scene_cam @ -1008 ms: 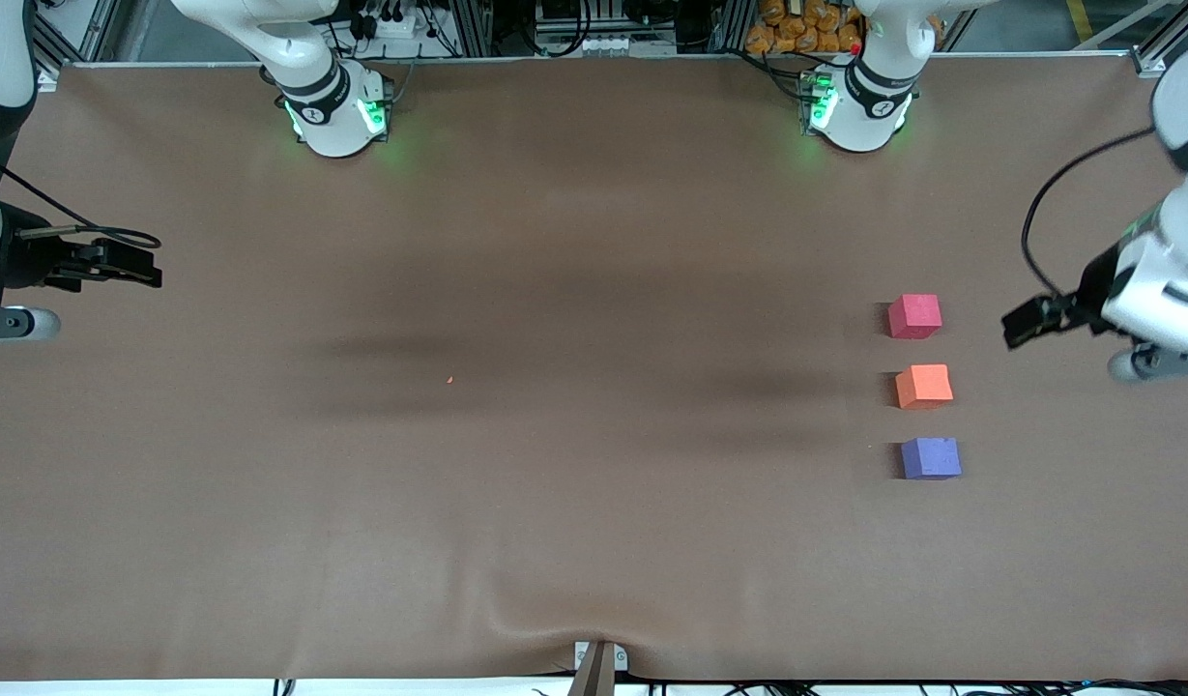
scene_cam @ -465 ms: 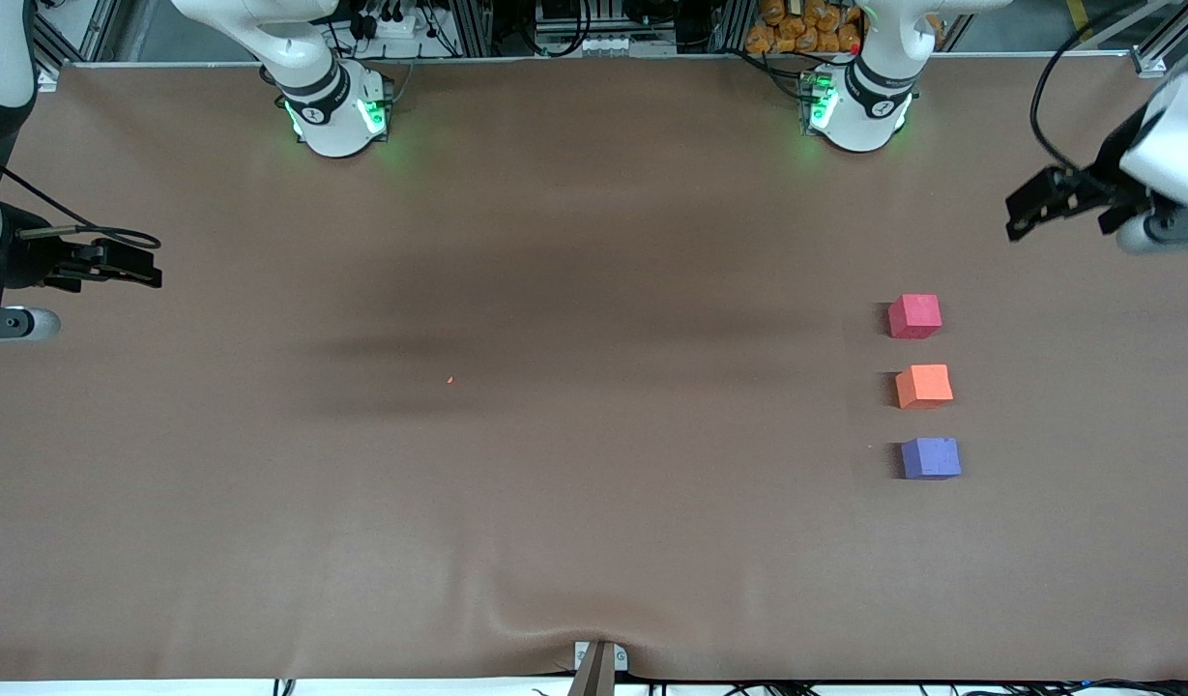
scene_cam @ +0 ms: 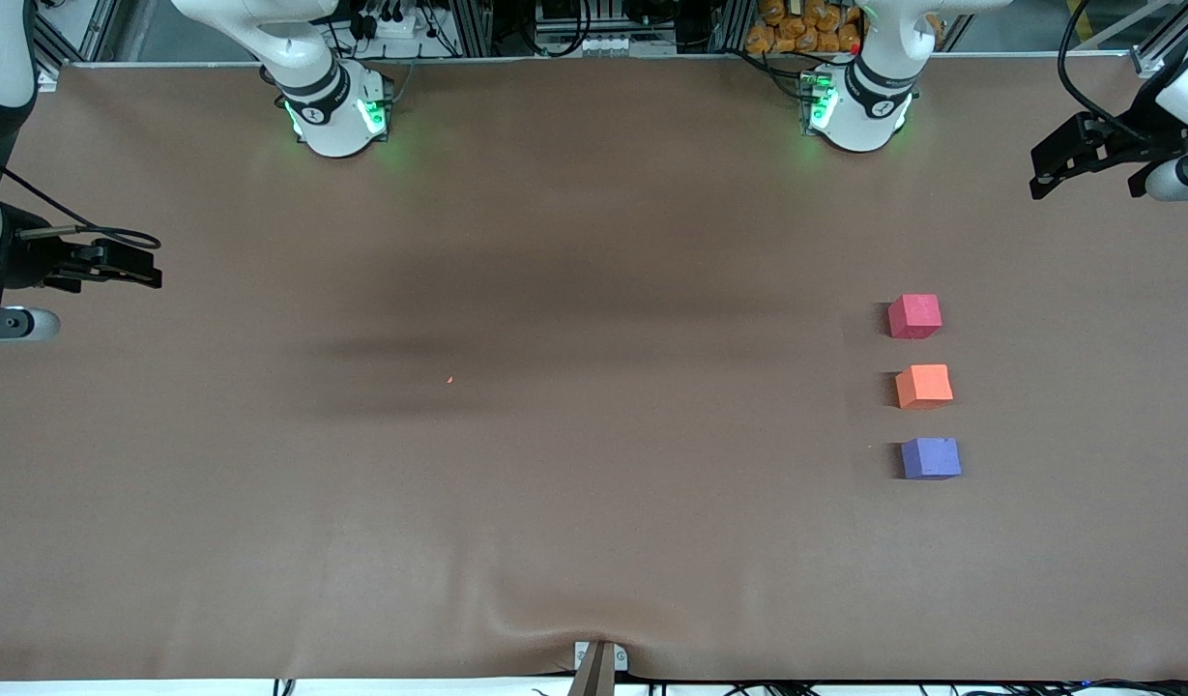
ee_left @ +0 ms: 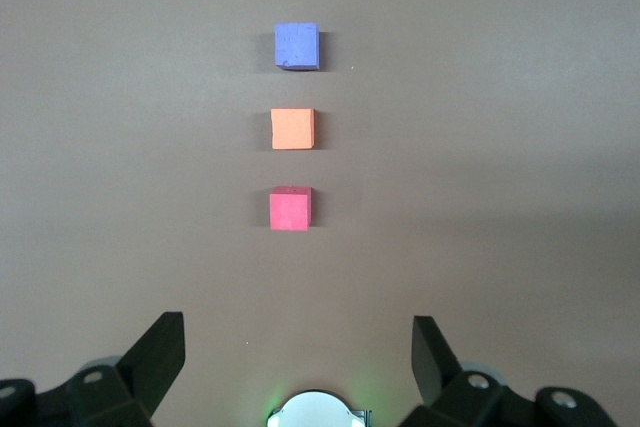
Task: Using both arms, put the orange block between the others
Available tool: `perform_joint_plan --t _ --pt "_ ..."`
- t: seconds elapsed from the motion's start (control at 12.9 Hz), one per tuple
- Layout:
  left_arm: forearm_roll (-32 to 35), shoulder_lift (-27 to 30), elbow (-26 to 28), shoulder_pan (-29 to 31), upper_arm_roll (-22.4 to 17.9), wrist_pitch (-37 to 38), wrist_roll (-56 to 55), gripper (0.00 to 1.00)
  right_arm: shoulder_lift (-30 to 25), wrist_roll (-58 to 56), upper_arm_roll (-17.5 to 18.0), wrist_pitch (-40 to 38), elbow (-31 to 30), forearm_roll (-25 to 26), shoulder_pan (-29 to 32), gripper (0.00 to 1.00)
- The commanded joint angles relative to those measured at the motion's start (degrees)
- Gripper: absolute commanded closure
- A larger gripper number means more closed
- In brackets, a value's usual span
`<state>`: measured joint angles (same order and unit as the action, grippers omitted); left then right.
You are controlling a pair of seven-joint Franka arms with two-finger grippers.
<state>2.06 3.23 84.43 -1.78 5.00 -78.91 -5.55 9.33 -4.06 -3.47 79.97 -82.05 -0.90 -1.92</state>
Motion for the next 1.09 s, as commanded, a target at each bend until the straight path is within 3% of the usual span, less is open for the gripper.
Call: perform_joint_plan --t 0.0,1.01 --pt "-1.1 -0.5 -1.0 -0.4 -0.3 1.1 0.3 0.00 -0.6 0.6 0.0 -0.1 -0.1 -0.3 -0.3 0.00" --pt "-1.3 -0.7 -1.0 -0.3 -0.3 1.1 1.2 0.00 -0.4 0.8 0.0 -0.1 -0.2 -0.3 0.0 0.00"
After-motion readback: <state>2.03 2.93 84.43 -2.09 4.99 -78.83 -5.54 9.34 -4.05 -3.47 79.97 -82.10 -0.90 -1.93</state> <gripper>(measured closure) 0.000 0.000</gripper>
